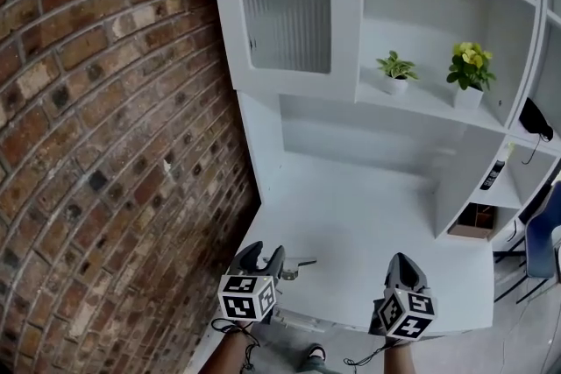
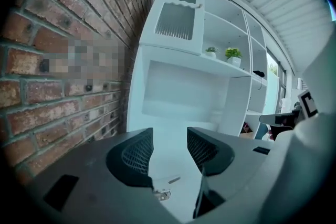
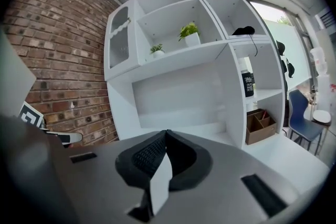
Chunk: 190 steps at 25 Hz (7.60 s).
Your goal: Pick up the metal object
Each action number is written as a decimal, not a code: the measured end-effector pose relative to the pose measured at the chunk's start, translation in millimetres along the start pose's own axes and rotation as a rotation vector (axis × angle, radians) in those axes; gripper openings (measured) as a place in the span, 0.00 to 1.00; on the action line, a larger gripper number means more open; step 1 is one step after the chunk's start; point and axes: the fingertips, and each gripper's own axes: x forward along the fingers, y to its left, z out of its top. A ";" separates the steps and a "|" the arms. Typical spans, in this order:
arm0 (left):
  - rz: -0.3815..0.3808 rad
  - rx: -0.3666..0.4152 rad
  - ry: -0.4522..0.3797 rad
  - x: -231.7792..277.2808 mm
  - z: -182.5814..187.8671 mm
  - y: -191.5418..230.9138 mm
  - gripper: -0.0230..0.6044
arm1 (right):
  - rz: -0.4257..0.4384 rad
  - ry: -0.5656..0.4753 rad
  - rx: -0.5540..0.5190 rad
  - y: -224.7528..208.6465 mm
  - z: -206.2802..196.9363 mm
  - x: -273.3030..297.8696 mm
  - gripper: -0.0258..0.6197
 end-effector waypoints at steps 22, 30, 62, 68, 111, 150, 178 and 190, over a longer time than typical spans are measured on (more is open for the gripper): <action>-0.009 0.014 0.047 58.9 6.6 26.3 0.34 | 0.065 0.104 -0.008 10.2 -8.6 83.8 0.04; -0.100 0.127 0.125 58.3 -15.2 8.3 0.34 | 0.043 0.124 0.023 8.3 -27.4 74.2 0.04; -0.471 1.018 0.644 66.8 -193.6 7.4 0.34 | -0.067 0.317 0.087 -23.6 -140.4 61.6 0.04; -0.503 1.103 0.669 74.1 -210.4 9.2 0.33 | -0.083 0.339 0.082 -25.1 -152.8 63.1 0.04; -0.476 1.106 0.702 108.3 -202.7 17.5 0.07 | -0.108 0.340 0.084 -32.4 -145.4 68.6 0.04; -0.369 0.525 0.483 105.6 -73.4 -5.0 0.06 | -0.025 0.246 -0.023 -24.1 -63.4 94.2 0.04; 0.004 0.065 -0.211 78.1 107.4 -22.5 0.06 | 0.010 -0.114 -0.025 -18.0 93.5 53.0 0.04; -0.012 0.043 -0.223 80.6 107.7 -19.8 0.06 | -0.062 -0.099 -0.075 -25.7 87.8 51.0 0.04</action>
